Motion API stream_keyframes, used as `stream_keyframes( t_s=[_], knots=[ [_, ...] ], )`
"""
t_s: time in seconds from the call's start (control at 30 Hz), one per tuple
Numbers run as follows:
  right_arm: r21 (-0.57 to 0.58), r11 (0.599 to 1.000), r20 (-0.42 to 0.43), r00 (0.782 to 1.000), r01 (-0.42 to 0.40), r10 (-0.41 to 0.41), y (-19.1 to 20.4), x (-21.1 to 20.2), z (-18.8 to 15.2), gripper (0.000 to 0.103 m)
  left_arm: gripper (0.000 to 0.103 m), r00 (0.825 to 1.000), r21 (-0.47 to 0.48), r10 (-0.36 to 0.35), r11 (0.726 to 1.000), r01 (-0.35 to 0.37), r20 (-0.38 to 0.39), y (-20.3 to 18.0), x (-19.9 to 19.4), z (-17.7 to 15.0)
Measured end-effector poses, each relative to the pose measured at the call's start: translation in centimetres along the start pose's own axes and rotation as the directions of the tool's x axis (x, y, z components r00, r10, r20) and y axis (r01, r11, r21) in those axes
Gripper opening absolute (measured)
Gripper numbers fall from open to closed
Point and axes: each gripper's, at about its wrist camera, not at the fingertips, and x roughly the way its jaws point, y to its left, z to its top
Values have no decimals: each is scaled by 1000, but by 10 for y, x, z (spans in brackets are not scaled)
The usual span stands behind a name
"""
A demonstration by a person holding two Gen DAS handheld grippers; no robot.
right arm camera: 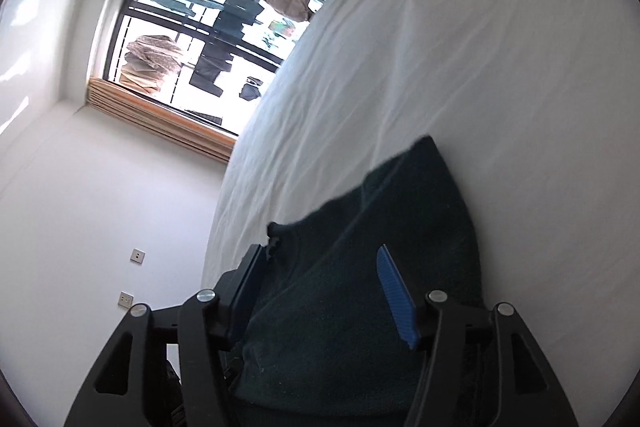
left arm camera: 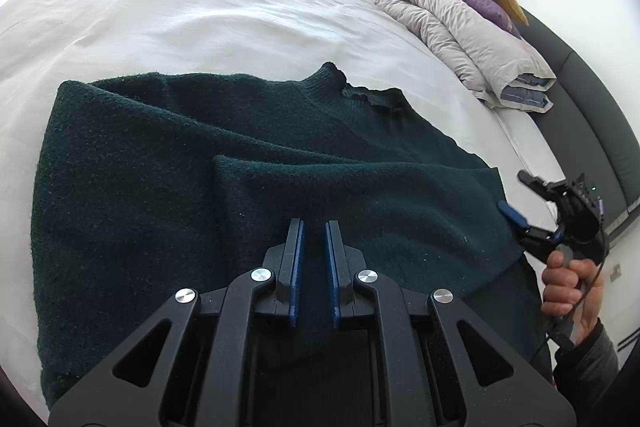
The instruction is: Fold small clothes
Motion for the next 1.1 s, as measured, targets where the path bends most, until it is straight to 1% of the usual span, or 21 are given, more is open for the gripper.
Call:
stream_keyframes(
  t_s=[0.03, 0.07, 0.17, 0.3, 0.33, 0.37, 0.43, 0.5, 0.6, 0.63, 0.67, 0.7, 0.73, 0.77, 0.8, 0.83, 0.9, 0.97, 1.0, 1.07, 1.1],
  knots=[
    [-45, 999, 9, 1000, 20, -20, 1, -2, -7, 54, 11, 1000, 0, 2, 1000, -2, 1, 0, -3, -1],
    [-84, 996, 17, 999, 37, -36, 2, -6, -13, 53, 11, 1000, 2, 7, 1000, -7, 4, 0, -7, -3],
    [-78, 997, 21, 1000, 24, -22, -7, -30, -30, 53, 11, 999, 16, 34, 999, -34, 10, -4, -19, -11],
    [-75, 996, 34, 998, 48, -46, -20, -73, -50, 51, 11, 997, 39, 63, 997, -64, 38, -7, -48, -32],
    [-79, 992, 47, 994, 99, -95, -20, -87, -57, 54, 11, 997, 44, 69, 996, -71, 47, -7, -58, -38],
    [-94, 987, 63, 990, 129, -123, -18, -100, -63, 54, 11, 994, 51, 91, 994, -94, 54, -8, -69, -45],
    [-149, 976, 99, 984, 160, -146, -10, -128, -78, 55, 11, 987, 75, 147, 986, -152, 69, -10, -91, -63],
    [-234, 953, 156, 975, 191, -157, 6, -158, -99, 60, 11, 983, 94, 156, 982, -166, 100, -13, -117, -84],
    [-398, 879, 274, 948, 262, -159, 44, -198, -144, 65, 11, 971, 140, 157, 973, -184, 181, -25, -161, -119],
    [-445, 850, 319, 937, 281, -142, 57, -210, -160, 72, 17, 965, 165, 160, 967, -196, 209, -31, -175, -132],
    [-485, 822, 366, 923, 297, -118, 69, -221, -176, 88, 33, 958, 190, 159, 960, -207, 237, -37, -188, -146],
    [-511, 798, 412, 906, 319, -98, 80, -231, -192, 98, 49, 952, 211, 154, 954, -213, 264, -44, -201, -160],
    [-529, 775, 459, 885, 346, -82, 92, -239, -207, 103, 82, 944, 230, 149, 947, -222, 296, -52, -215, -176],
    [-548, 750, 493, 867, 372, -70, 102, -245, -222, 103, 97, 928, 249, 147, 938, -240, 343, -61, -229, -192],
    [-570, 722, 512, 857, 392, -61, 108, -250, -234, 103, 99, 910, 279, 138, 925, -260, 390, -71, -242, -207],
    [-591, 693, 521, 851, 413, -63, 115, -251, -246, 103, 100, 900, 319, 129, 906, -278, 416, -81, -251, -220],
    [-629, 641, 522, 850, 440, -71, 132, -244, -256, 103, 100, 891, 385, 141, 864, -324, 432, -95, -263, -243],
    [-669, 598, 498, 864, 440, -79, 142, -235, -269, 103, 100, 890, 444, 130, 829, -340, 437, -106, -272, -264],
    [-691, 577, 478, 874, 435, -86, 145, -231, -277, 103, 100, 886, 490, 130, 792, -363, 446, -113, -275, -275],
    [-738, 527, 436, 894, 421, -105, 148, -221, -294, 103, 100, 872, 585, 151, 687, -431, 466, -125, -277, -299],
    [-757, 507, 416, 902, 413, -114, 148, -218, -303, 103, 100, 872, 627, 158, 637, -448, 463, -128, -277, -311]
  ],
)
